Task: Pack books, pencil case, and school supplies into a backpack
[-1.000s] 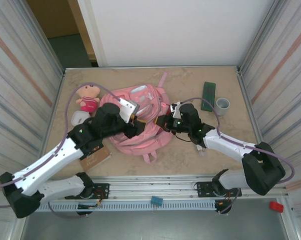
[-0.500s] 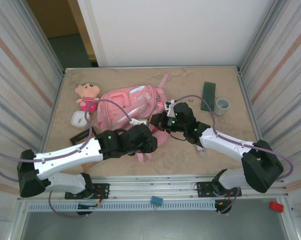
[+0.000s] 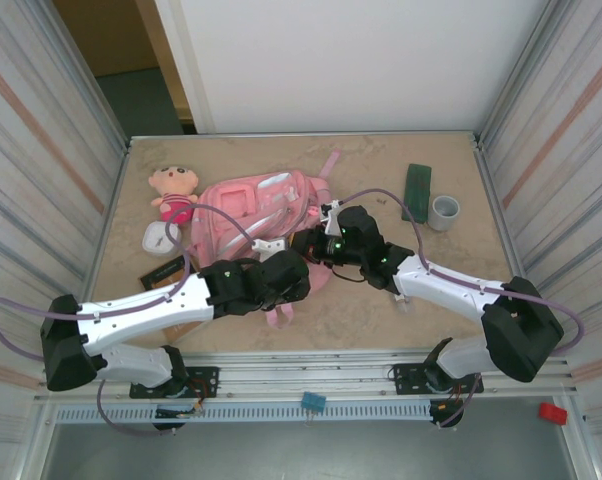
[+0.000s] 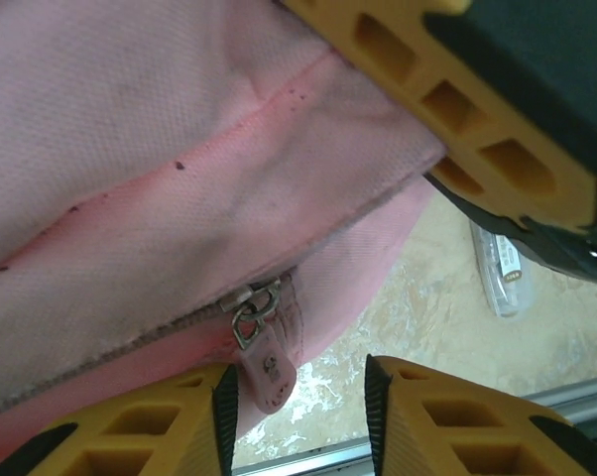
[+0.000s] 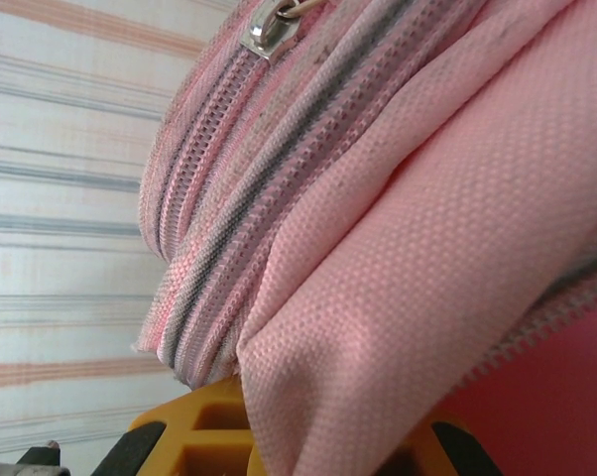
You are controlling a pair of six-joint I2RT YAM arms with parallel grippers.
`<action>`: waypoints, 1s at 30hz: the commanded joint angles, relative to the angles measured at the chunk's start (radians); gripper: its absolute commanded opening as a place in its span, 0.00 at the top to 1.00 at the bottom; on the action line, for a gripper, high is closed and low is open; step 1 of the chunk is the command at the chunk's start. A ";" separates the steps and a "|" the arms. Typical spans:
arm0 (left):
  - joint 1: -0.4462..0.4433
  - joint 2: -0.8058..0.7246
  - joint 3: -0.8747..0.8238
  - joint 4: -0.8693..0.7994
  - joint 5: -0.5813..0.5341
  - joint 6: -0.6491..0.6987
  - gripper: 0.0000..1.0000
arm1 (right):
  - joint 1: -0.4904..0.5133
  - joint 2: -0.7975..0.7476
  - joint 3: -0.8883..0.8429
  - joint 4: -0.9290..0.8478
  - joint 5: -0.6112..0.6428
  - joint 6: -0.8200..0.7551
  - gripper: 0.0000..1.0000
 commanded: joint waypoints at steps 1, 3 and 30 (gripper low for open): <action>0.018 0.008 -0.010 -0.022 -0.073 -0.039 0.62 | 0.014 -0.017 0.056 0.048 -0.004 -0.006 1.00; 0.024 0.015 -0.021 -0.009 -0.071 -0.040 0.68 | 0.019 -0.028 0.055 0.035 -0.002 -0.007 1.00; 0.054 -0.138 -0.129 -0.081 -0.084 0.104 1.00 | -0.277 -0.067 0.060 -0.166 -0.226 -0.102 1.00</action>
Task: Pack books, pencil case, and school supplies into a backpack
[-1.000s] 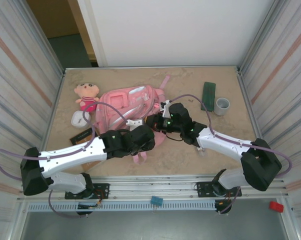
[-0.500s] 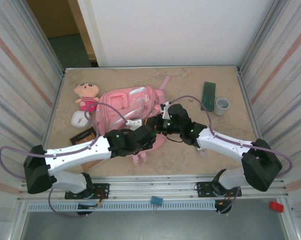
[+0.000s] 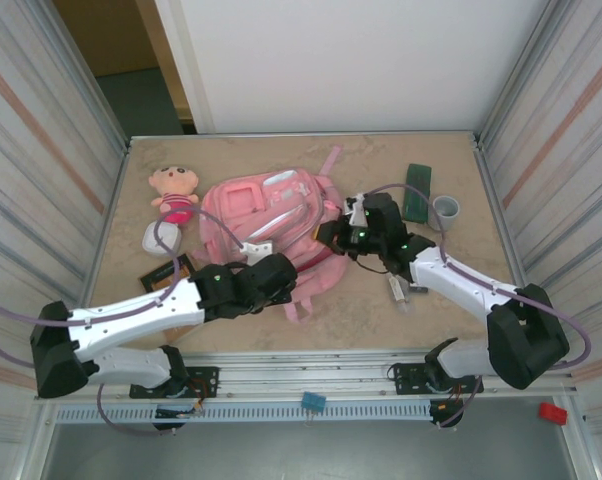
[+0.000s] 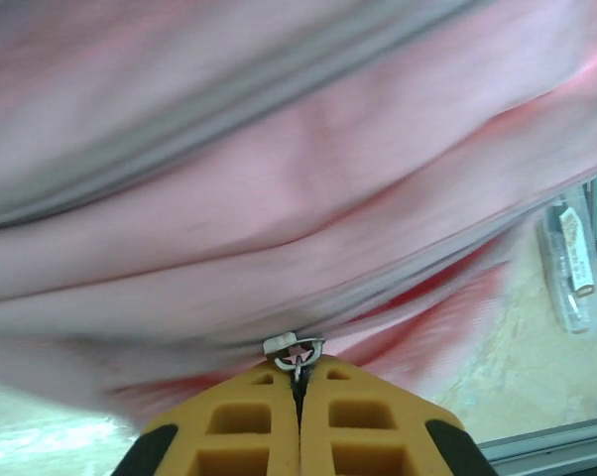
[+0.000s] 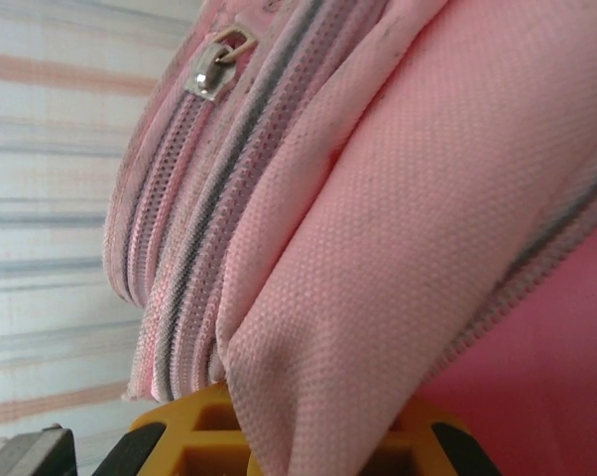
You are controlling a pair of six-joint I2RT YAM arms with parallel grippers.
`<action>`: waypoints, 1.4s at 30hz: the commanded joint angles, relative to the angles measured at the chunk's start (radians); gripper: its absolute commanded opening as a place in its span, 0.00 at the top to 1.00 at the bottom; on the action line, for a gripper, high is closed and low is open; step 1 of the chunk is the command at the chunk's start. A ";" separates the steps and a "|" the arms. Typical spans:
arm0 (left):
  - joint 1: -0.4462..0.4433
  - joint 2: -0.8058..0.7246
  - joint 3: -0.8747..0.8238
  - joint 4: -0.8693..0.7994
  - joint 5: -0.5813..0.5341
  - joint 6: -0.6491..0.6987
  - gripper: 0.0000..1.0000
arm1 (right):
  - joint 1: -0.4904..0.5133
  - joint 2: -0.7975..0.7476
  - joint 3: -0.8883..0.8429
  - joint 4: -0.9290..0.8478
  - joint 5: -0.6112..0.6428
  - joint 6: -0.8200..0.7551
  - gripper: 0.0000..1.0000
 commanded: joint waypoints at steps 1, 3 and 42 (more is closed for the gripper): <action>0.021 -0.065 -0.044 -0.024 -0.053 0.074 1.00 | -0.037 -0.019 0.064 0.026 -0.077 -0.029 0.97; 0.026 -0.089 -0.073 0.082 -0.033 0.127 1.00 | -0.013 -0.008 0.057 0.065 -0.071 0.010 0.76; 0.608 -0.303 -0.451 0.652 0.090 0.809 1.00 | -0.162 0.172 0.637 -0.414 -0.682 -0.352 1.00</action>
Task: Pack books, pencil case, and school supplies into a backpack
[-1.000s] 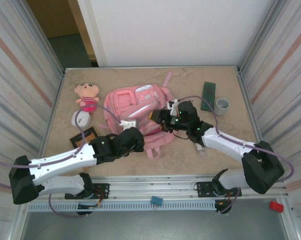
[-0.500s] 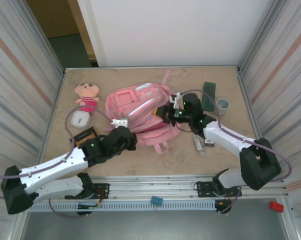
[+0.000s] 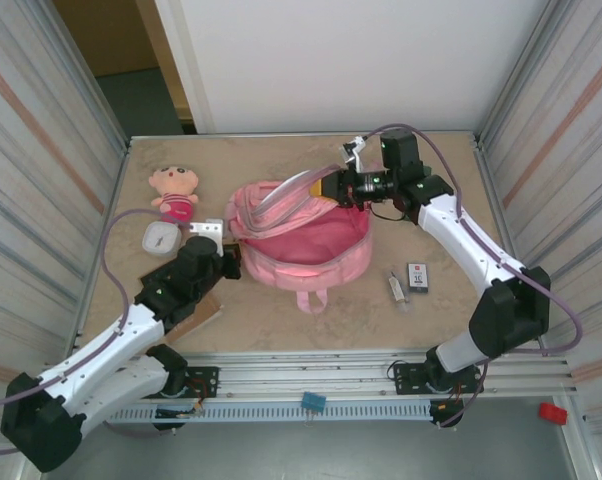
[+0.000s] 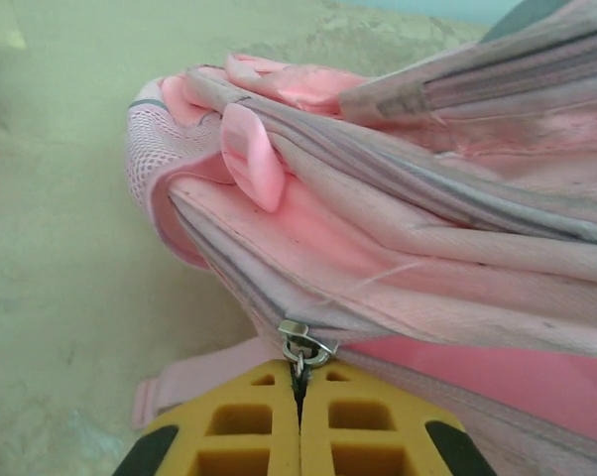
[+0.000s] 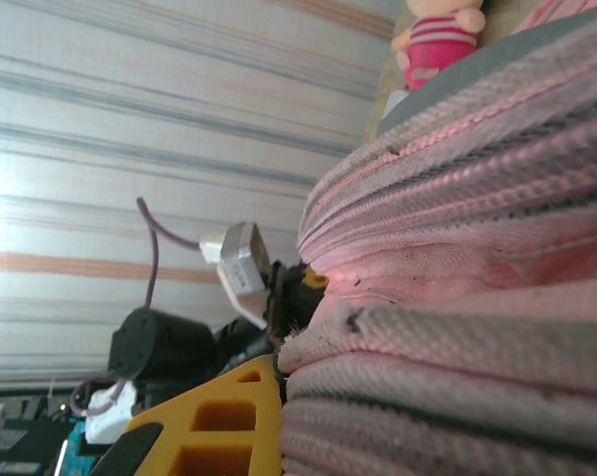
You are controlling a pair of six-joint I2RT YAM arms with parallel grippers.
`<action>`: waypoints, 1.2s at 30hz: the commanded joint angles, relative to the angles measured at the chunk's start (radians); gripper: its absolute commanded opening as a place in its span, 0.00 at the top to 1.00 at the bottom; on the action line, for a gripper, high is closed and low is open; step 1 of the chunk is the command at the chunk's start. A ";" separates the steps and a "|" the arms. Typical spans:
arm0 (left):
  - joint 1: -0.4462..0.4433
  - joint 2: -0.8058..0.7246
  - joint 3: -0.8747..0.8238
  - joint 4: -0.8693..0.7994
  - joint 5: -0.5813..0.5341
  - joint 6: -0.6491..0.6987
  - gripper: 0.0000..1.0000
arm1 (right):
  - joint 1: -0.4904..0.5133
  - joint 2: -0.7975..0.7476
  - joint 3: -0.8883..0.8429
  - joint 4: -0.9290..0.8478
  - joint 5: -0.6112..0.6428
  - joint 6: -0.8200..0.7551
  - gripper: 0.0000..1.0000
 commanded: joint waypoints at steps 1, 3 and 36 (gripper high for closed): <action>0.091 0.055 -0.042 0.119 -0.001 0.096 1.00 | -0.008 0.000 0.109 -0.041 -0.215 -0.093 1.00; 0.120 0.096 -0.036 0.157 0.075 0.109 1.00 | -0.009 0.018 0.144 -0.082 -0.222 -0.123 1.00; 0.107 0.192 -0.032 0.231 0.098 0.077 1.00 | 0.031 -0.036 0.038 -0.010 -0.057 0.000 0.99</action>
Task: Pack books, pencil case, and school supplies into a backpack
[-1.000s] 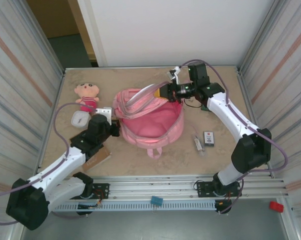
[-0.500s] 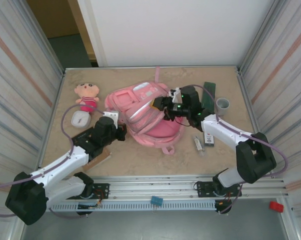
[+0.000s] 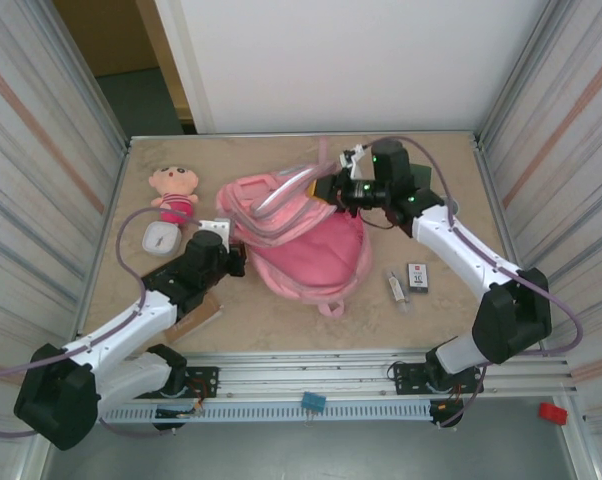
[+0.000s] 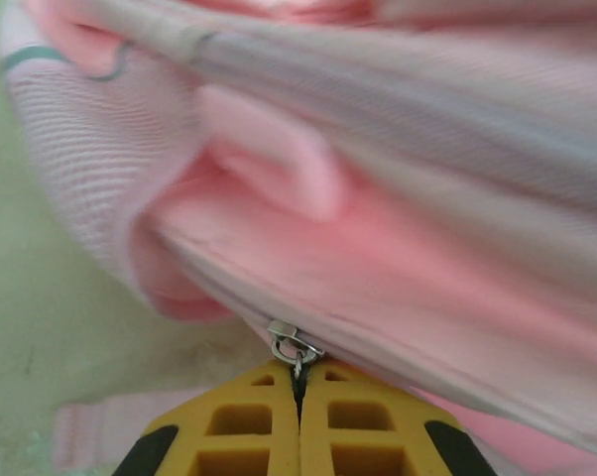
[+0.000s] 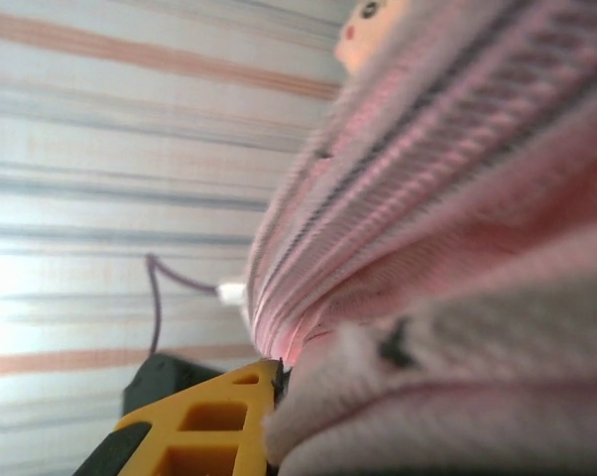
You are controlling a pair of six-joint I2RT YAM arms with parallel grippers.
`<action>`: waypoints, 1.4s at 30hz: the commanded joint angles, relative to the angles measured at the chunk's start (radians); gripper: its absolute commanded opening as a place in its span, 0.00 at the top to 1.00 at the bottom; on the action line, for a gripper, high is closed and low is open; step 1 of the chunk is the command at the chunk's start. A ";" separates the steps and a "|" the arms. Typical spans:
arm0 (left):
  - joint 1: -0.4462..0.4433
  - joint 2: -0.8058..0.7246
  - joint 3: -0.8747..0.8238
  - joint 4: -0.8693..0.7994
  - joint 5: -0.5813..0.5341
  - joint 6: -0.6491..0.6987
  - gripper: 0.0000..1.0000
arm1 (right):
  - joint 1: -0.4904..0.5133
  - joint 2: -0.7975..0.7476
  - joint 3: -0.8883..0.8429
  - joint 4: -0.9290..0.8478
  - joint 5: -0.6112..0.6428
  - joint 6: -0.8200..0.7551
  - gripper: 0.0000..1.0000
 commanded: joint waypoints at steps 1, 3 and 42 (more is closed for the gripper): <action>0.042 0.041 0.007 0.098 -0.010 0.067 1.00 | -0.030 0.012 0.151 -0.181 -0.293 -0.195 0.99; 0.056 0.084 0.035 0.107 -0.002 0.096 0.99 | -0.036 0.032 0.220 -0.273 -0.339 -0.258 0.99; 0.090 -0.044 0.196 -0.435 0.021 -0.376 0.33 | 0.123 0.152 -0.082 -0.164 0.281 0.044 0.43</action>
